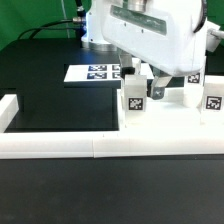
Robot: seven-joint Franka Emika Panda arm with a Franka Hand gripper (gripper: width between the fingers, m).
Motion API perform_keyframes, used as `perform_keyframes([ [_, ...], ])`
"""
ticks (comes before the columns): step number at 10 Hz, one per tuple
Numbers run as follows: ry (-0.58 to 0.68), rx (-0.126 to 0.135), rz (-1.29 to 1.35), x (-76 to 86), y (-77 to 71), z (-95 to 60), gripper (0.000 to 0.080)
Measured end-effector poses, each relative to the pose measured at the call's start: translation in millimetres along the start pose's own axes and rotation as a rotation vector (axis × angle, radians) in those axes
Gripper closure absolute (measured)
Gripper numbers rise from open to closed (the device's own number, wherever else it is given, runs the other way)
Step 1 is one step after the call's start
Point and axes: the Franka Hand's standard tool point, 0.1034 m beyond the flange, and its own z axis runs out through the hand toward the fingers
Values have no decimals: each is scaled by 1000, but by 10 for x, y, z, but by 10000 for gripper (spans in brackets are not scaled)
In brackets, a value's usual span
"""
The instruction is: Assemble square table
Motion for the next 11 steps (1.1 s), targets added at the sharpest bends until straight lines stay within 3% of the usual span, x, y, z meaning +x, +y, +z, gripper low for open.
perform_keyframes([
  [1, 14, 18, -107, 23, -20, -10, 151],
  [4, 84, 142, -368, 153, 35, 61, 151],
  [5, 93, 178, -439, 163, -13, 43, 151],
  [7, 84, 215, -601, 115, -104, -21, 151],
  [11, 83, 213, -602, 118, -96, 1, 151],
])
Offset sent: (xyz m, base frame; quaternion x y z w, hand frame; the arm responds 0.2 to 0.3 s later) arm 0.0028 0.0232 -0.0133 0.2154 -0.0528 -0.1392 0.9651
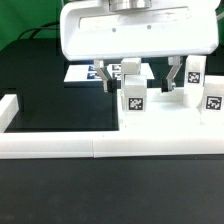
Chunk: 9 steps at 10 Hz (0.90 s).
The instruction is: Assemble square table
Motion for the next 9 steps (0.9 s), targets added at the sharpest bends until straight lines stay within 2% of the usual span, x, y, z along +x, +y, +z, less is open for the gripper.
perform_keyframes([
  [1, -2, 0, -5, -3, 4, -1, 151],
  [3, -88, 25, -74, -89, 80, -3, 151],
  [4, -99, 33, -84, -80, 75, 17, 151],
  [7, -100, 31, -74, -87, 83, 25, 197],
  [8, -100, 29, -48, -88, 84, 27, 376],
  [9, -100, 28, -43, -87, 95, 27, 376],
])
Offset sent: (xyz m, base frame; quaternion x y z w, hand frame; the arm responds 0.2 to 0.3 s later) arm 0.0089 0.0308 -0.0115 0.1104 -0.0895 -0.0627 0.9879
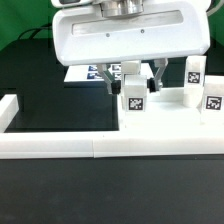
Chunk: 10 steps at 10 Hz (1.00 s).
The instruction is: Assemble square table
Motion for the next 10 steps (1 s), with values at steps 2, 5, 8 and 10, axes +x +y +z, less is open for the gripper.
perform_keyframes([
  [2, 0, -5, 151, 1, 42, 1, 504],
  [5, 4, -14, 542, -46, 66, -3, 504],
  [8, -13, 29, 1056, -125, 47, 12, 504],
  [10, -33, 117, 1316, -152, -2, 40, 502],
])
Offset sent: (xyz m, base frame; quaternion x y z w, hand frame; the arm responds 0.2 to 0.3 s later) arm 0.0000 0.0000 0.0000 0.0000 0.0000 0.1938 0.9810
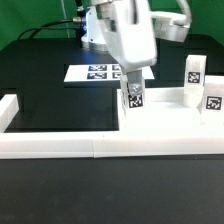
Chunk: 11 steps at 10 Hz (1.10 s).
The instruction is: Assemble square table
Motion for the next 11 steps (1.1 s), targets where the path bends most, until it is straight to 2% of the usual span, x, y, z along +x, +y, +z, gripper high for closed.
perform_keyframes([
  [3, 1, -3, 78, -19, 6, 16, 494],
  [4, -6, -34, -27, -45, 28, 19, 317],
  [5, -30, -109, -219, -103, 33, -9, 188],
  [6, -70, -132, -478, -86, -6, -8, 161],
  [7, -111, -166, -603, -85, 27, 22, 161],
  [9, -114, -154, -737, -65, 6, 24, 152],
  [10, -119, -161, -833, -43, 16, 20, 151],
  [11, -134, -254, -1049, 21, 74, -17, 151],
])
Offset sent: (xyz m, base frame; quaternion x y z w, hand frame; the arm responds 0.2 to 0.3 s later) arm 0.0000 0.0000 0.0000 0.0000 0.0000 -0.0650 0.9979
